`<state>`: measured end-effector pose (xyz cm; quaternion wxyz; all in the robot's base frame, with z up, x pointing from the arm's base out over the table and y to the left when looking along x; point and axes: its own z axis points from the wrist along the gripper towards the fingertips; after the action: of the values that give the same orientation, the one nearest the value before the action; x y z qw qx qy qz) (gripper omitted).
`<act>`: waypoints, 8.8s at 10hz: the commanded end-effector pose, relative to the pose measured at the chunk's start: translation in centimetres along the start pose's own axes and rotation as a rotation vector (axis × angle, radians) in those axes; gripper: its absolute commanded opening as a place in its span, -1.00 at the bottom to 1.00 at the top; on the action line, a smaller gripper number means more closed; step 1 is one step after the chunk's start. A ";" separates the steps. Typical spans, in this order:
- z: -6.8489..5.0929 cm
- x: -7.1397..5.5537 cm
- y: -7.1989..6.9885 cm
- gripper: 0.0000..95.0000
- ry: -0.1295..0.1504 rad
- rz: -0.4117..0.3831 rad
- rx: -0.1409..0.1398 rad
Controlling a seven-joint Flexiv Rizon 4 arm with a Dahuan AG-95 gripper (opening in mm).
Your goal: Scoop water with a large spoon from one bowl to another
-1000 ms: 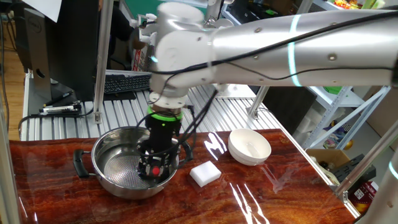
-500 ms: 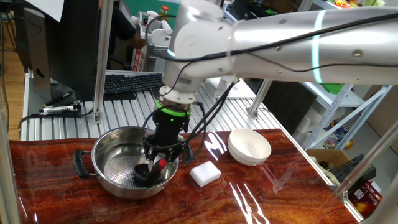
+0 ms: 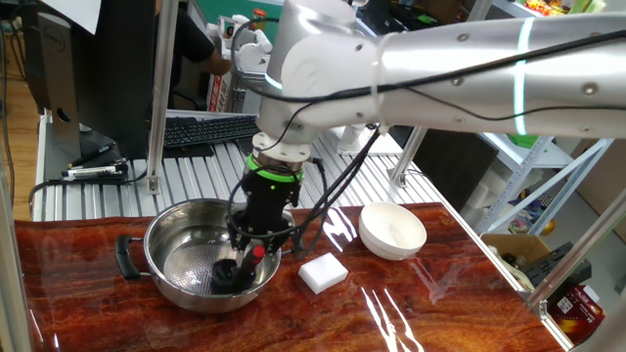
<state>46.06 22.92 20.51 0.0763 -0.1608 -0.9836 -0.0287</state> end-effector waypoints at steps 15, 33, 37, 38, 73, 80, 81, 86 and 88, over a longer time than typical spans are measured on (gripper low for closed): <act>-2.9 1.4 -1.3 -1.00 -0.098 0.024 -0.020; -5.1 -1.2 -0.9 -1.00 -0.165 0.066 -0.041; -5.6 -2.0 -0.8 -1.00 -0.177 0.069 -0.046; -5.7 -2.2 -0.7 -1.00 -0.182 0.068 -0.046; -12.5 -4.0 -4.6 -1.00 -0.253 0.005 -0.051; -14.2 -5.2 -6.0 -1.00 -0.258 -0.062 -0.037; -14.3 -5.3 -6.1 -1.00 -0.257 -0.068 -0.036; -15.0 -5.9 -6.9 -1.00 -0.259 -0.116 -0.032; -15.2 -6.2 -7.4 -1.00 -0.257 -0.135 -0.034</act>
<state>51.63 12.40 34.23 -0.0566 -0.0962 -0.9933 -0.0297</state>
